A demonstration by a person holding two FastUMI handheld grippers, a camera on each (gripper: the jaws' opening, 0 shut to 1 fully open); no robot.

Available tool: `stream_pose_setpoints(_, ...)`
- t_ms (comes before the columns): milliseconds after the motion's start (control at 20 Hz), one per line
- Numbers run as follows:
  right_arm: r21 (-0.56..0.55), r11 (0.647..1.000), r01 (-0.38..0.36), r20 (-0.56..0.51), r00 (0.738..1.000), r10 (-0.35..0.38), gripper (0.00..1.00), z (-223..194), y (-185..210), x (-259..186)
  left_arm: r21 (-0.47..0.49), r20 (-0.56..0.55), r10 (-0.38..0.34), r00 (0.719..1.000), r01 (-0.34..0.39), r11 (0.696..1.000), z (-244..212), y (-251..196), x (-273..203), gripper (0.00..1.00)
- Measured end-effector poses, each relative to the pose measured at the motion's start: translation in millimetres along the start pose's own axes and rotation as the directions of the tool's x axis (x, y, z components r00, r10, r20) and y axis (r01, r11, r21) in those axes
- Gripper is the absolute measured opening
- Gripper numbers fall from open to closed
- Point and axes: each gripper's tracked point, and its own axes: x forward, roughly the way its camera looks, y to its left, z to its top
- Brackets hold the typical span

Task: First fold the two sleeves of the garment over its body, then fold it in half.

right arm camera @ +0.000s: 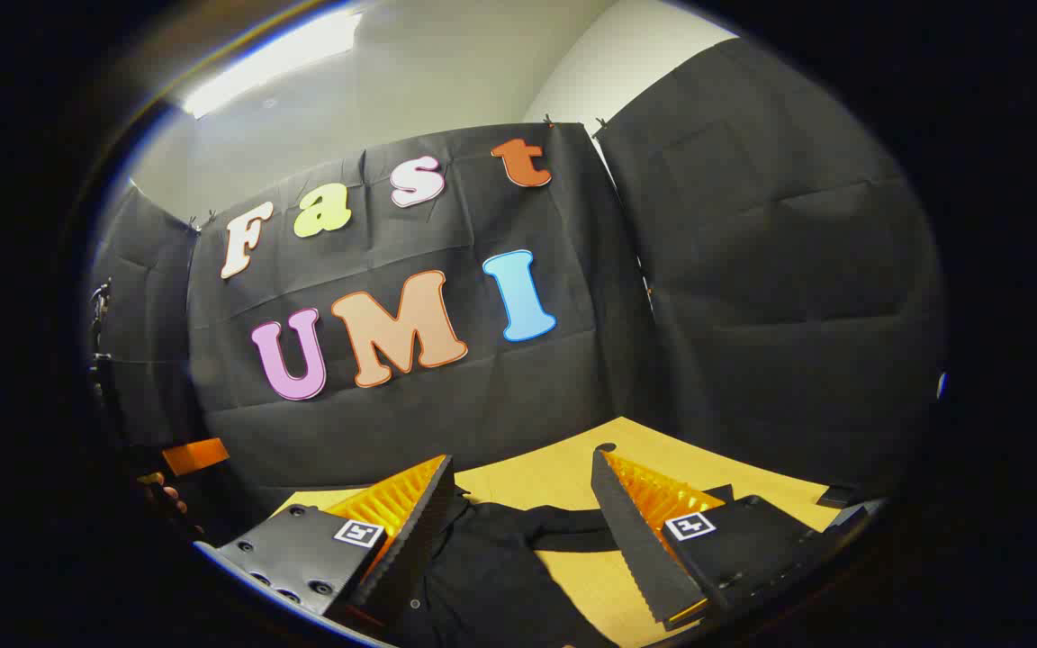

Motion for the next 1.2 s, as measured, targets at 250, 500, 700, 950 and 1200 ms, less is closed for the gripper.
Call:
stream_pose_setpoints(250,-0.008,0.999,-0.039,-0.024,0.999,0.039,0.97,-5,11,1,-0.022,-0.006,-0.003,1.000,0.003,1.000,-5,-1,-2,0.99)
stream_pose_setpoints(500,-0.030,0.997,-0.074,-0.051,0.996,0.073,0.97,-8,21,4,-0.038,-0.009,0.014,1.000,-0.014,0.999,-6,5,-11,0.95)
stream_pose_setpoints(700,-0.035,0.994,-0.099,-0.080,0.992,0.096,0.97,-14,25,6,-0.034,-0.024,0.037,0.999,-0.038,0.999,-10,13,-17,0.99)
stream_pose_setpoints(950,-0.044,0.992,-0.117,-0.105,0.988,0.112,0.97,-20,26,3,0.021,-0.031,-0.006,0.999,0.006,1.000,-6,7,-27,0.95)
stream_pose_setpoints(1200,-0.020,0.993,-0.116,-0.106,0.988,0.113,0.97,-20,19,5,0.010,-0.013,-0.011,1.000,0.011,1.000,-1,-5,-34,0.99)
